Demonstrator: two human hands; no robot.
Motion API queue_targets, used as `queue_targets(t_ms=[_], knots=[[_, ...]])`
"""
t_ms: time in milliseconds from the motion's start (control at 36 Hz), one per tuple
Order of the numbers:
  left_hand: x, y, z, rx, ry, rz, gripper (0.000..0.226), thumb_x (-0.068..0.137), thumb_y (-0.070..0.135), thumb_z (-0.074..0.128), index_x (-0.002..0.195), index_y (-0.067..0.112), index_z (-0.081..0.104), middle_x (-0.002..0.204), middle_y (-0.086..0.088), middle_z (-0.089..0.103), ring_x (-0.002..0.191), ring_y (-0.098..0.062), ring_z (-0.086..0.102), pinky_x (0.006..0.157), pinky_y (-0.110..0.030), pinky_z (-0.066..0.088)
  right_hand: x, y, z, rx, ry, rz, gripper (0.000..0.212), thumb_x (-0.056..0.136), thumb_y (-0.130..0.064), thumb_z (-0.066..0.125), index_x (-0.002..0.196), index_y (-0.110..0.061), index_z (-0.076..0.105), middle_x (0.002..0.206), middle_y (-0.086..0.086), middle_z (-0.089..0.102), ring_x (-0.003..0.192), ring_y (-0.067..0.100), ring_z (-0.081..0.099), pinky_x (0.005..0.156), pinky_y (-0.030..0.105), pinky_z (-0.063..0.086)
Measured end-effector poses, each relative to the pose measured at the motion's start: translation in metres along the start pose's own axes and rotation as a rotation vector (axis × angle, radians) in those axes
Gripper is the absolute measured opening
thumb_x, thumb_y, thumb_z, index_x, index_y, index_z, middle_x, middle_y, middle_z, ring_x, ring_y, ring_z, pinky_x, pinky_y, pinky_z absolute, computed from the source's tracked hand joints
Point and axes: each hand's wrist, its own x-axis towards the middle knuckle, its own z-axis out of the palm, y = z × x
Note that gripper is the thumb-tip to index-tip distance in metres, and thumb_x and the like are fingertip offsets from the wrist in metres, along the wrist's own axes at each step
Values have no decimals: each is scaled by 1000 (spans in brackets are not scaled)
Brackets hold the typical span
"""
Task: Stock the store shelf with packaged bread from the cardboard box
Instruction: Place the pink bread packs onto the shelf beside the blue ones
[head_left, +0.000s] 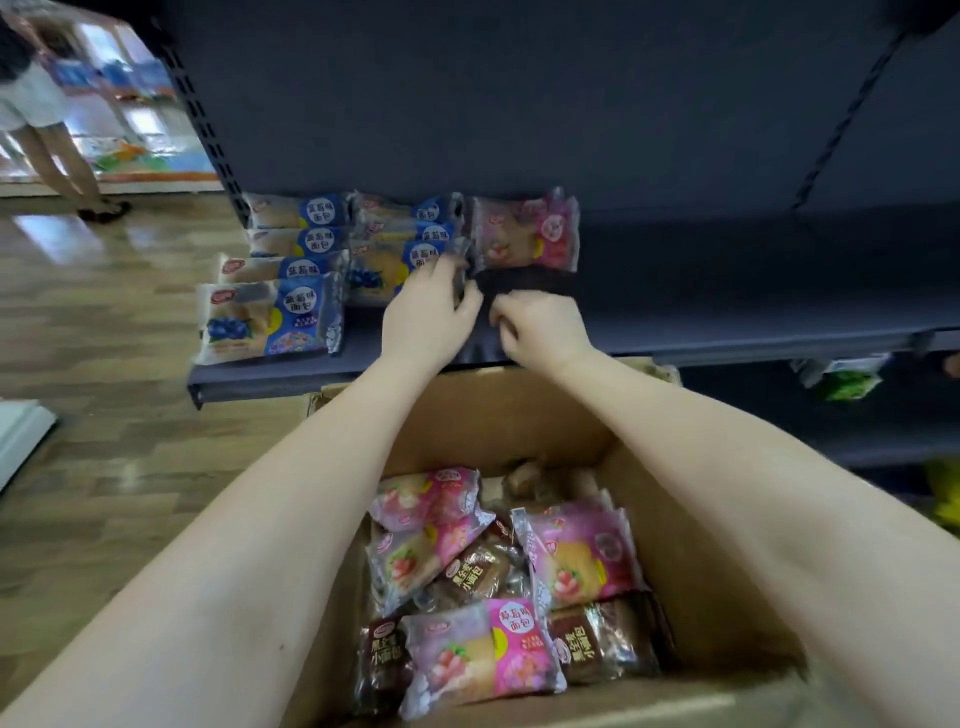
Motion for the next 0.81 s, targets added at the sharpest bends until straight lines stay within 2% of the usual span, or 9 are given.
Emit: queue_targets(t_ms=[83,167,278,333,389,472,583,694,806], knots=[[-25,-4,-3,-32,15,6,28,97,29,43,119,16,54,113,-2,61,98,-22,59,73,-37,49,-23,-15,4,-22,-166,-7,9,78,-10,56,80,-10,64,75,7,64,67,31,62,51,34,46],[-57,-13,-1,-22,3,66,25,96,22,46,118,17,55,112,0,62,100,-20,59,77,-37,49,-41,-20,8,5,-150,-21,8,76,-9,56,76,-8,63,77,9,61,62,31,60,46,28,40],[-99,-28,10,74,-117,233,25,88,12,55,111,11,61,107,-4,64,101,-24,58,74,-38,50,-64,-19,14,-32,-117,-154,22,75,-17,41,73,-7,61,82,10,59,54,27,54,37,23,32],[-118,-34,20,103,-164,281,26,83,9,59,108,10,64,104,-5,66,97,-28,60,74,-38,50,-81,-19,19,-30,-173,-148,9,71,-11,55,74,-7,61,81,11,59,49,28,52,36,23,30],[-133,-38,30,113,-225,236,30,83,10,57,113,11,62,111,-5,65,101,-28,59,80,-39,47,-99,-19,29,-29,-268,-139,15,64,-5,68,78,-7,62,83,10,60,49,28,55,36,23,29],[-152,-43,47,118,-360,83,41,88,17,51,129,15,51,130,-2,54,116,-25,49,93,-38,40,-118,-24,38,-60,-503,-26,21,81,-13,59,102,-10,61,105,9,57,77,30,62,51,32,39],[-169,-53,63,178,-569,-4,49,91,23,48,139,18,39,144,0,41,128,-25,39,103,-39,35,-141,-28,53,20,-756,173,43,91,-28,49,132,-18,46,133,7,42,113,29,51,83,38,47],[-175,-67,70,211,-717,-43,59,90,24,51,145,22,31,152,2,30,137,-26,29,107,-43,31,-162,-26,65,143,-943,186,59,88,-37,57,141,-16,38,145,8,33,126,29,42,102,36,39],[-176,-74,80,163,-805,-32,63,88,21,52,146,30,30,156,0,24,139,-28,27,109,-45,34,-179,-21,70,214,-1001,253,66,85,-43,62,141,-15,38,139,11,41,125,29,43,102,34,38]])
